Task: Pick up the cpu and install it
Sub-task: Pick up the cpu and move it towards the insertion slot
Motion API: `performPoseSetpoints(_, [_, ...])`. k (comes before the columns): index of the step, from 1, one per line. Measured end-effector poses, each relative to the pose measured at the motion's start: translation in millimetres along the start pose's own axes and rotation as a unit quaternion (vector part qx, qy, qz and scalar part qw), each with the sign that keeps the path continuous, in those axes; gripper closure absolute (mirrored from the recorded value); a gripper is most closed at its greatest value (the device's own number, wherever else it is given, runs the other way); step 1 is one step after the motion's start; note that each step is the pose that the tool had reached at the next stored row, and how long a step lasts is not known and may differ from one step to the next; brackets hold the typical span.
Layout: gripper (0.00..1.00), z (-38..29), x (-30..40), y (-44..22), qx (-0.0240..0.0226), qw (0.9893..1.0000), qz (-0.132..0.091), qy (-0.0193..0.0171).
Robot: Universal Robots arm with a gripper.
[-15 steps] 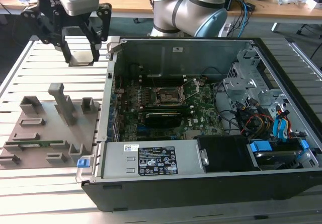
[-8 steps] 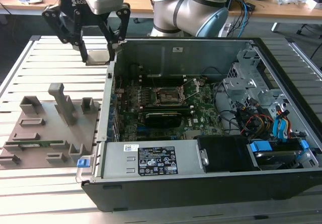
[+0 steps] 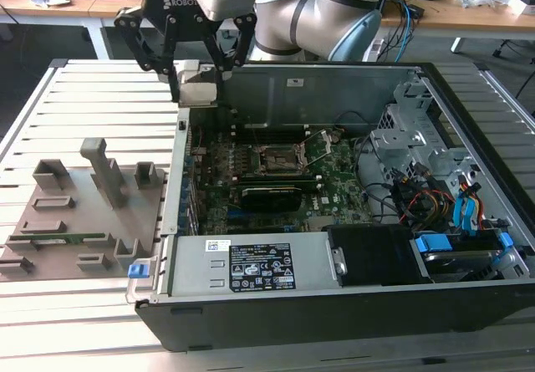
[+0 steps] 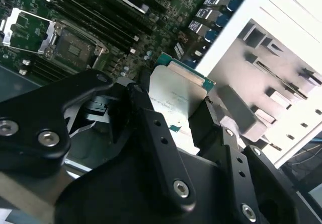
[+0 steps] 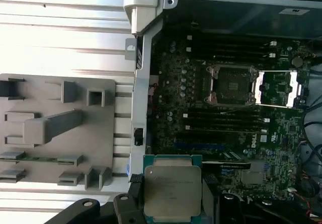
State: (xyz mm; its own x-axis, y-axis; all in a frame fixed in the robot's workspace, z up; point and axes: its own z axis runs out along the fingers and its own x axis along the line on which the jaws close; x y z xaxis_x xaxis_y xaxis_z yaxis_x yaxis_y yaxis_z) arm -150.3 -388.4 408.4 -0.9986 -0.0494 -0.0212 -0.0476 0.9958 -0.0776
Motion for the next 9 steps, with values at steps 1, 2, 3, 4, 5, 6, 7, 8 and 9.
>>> performPoseSetpoints(1, [0.45,0.1,-3.7,0.3,0.001,1.0,0.0,0.0])
performPoseSetpoints(2, [0.45,0.2,-7.0,0.7,0.0019,1.0,0.0,0.0001])
performPoseSetpoints(3, [0.45,0.2,-10.6,1.1,0.003,1.0,0.0,0.0001])
performPoseSetpoints(4, [0.45,0.2,-14.4,1.7,0.0043,1.0,0.0,0.0002])
performPoseSetpoints(5, [0.45,0.2,-17.9,2.3,0.0054,1.0,0.0,0.0002])
performPoseSetpoints(6, [0.45,0.2,-21.9,3.0,0.0067,1.0,0.0,0.0003])
performPoseSetpoints(7, [0.45,0.3,-26.6,3.8,0.0083,1.0,0.0,0.0004])
performPoseSetpoints(8, [0.45,0.4,-30.8,4.5,0.0094,1.0,0.0,0.0004])
performPoseSetpoints(9, [0.45,0.4,-34.2,4.9,0.0097,1.0,0.0,0.0005])
